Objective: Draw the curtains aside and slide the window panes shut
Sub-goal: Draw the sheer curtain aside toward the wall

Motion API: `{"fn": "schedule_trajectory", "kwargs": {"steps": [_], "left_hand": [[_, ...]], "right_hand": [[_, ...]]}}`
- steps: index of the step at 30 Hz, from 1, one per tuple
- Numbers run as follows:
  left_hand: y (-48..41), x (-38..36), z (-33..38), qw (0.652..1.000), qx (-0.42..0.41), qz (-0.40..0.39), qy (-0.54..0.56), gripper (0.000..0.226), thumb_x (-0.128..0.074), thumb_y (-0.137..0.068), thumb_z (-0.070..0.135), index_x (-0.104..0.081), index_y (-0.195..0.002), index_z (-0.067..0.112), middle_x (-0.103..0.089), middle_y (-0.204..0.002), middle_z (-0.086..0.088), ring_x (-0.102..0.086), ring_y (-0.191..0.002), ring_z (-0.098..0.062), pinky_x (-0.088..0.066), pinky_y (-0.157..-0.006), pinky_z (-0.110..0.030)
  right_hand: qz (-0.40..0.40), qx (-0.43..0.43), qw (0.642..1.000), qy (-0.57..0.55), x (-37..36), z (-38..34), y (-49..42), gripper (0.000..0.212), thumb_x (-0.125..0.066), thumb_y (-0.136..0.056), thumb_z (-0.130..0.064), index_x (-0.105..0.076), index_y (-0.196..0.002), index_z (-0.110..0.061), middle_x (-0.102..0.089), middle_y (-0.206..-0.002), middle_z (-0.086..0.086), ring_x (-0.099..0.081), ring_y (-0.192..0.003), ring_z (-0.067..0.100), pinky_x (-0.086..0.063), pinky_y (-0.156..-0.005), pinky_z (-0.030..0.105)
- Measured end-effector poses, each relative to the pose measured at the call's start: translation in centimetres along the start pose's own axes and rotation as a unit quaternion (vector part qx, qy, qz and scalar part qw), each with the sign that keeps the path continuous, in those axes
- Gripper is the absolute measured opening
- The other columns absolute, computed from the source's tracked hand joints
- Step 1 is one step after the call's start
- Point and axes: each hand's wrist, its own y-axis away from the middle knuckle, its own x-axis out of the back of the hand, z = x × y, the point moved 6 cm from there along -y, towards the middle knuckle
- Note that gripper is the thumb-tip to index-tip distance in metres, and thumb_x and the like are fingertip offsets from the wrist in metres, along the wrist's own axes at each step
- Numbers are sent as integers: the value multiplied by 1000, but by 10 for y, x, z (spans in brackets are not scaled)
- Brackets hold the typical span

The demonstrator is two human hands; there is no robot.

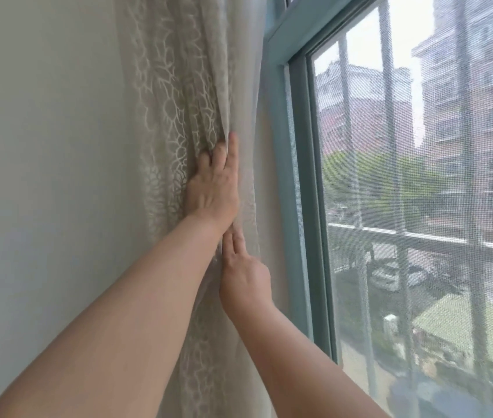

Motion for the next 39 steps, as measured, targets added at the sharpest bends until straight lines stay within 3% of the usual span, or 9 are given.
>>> {"fn": "schedule_trajectory", "kwargs": {"steps": [3, 5, 6, 8, 11, 15, 24, 32, 39], "left_hand": [[1, 3, -5, 1000, -5, 18, 6, 69, -44, -96, 18, 0, -148, 11, -28, -141, -8, -36, -114, -29, -45, -83, -34], [4, 5, -3, 1000, -6, 21, 13, 69, -43, -94, 14, 0, -148, 11, -29, -141, -9, -35, -115, -31, -45, -82, -35], [5, 7, -1, 1000, -8, 18, 17, 70, -41, -92, 11, 0, -148, 11, -28, -142, -10, -34, -117, -32, -45, -84, -36], [5, 9, 4, 999, -14, 10, 28, 70, -37, -89, 8, -1, -148, 11, -27, -143, -11, -33, -117, -33, -44, -86, -37], [5, 14, 7, 999, -29, 10, 44, 62, -35, -94, 17, -7, -149, 10, -30, -143, -11, -36, -115, -33, -43, -84, -39], [4, 22, 2, 996, -9, 32, 81, 61, -24, -97, 44, -20, -147, 9, -39, -138, -13, -40, -114, -33, -41, -87, -44], [-4, -8, -2, 992, 26, 30, -117, 70, -31, -94, 49, -8, -148, 10, -30, -145, -11, -45, -110, -29, -44, -73, -34], [-18, -48, -17, 992, 23, 26, -124, 67, -27, -97, 45, -5, -147, 7, -29, -146, -9, -45, -100, -26, -41, -71, -33], [-28, -113, -39, 991, 20, 9, -134, 66, -14, -96, 44, 6, -146, 6, -27, -142, -7, -42, -100, -24, -41, -71, -31]], "right_hand": [[13, 11, 999, -36, -3, -7, 2, 78, -34, -86, 1, 11, -147, -17, 21, -155, -7, -51, -99, 28, -41, -62, 34], [36, 32, 997, -57, -6, -6, 7, 78, -33, -86, 1, 11, -147, -18, 20, -155, -7, -18, -139, 24, -38, -98, 36], [51, 46, 997, -47, -6, -6, 9, 80, -33, -85, 2, 14, -146, -19, 22, -154, -6, 3, -143, 22, -20, -113, 39], [79, 64, 995, -22, -6, -4, 14, 87, -33, -82, 4, 28, -137, -24, 31, -145, -8, 25, -139, 20, 7, -116, 42], [94, 80, 992, 6, -3, -1, 16, 89, -31, -79, 5, 40, -122, -27, 39, -136, -8, 40, -129, 20, 18, -112, 40], [99, 108, 989, 35, -1, 4, 15, 81, -24, -83, 2, 42, -124, -18, 51, -127, -6, 51, -119, 18, 29, -105, 36], [86, 135, 987, 18, -12, 6, -11, 66, -13, -86, -3, 39, -124, -14, 47, -130, 3, 44, -123, 22, 31, -101, 31], [86, 153, 984, 43, -28, 10, -57, 65, -19, -91, -9, 23, -140, -8, 22, -153, 11, 22, -140, 24, 22, -107, 30], [32, 126, 988, 85, -72, 19, -105, 60, -21, -96, -12, 15, -144, -5, 20, -154, 15, 18, -141, 28, 16, -111, 34]]}}
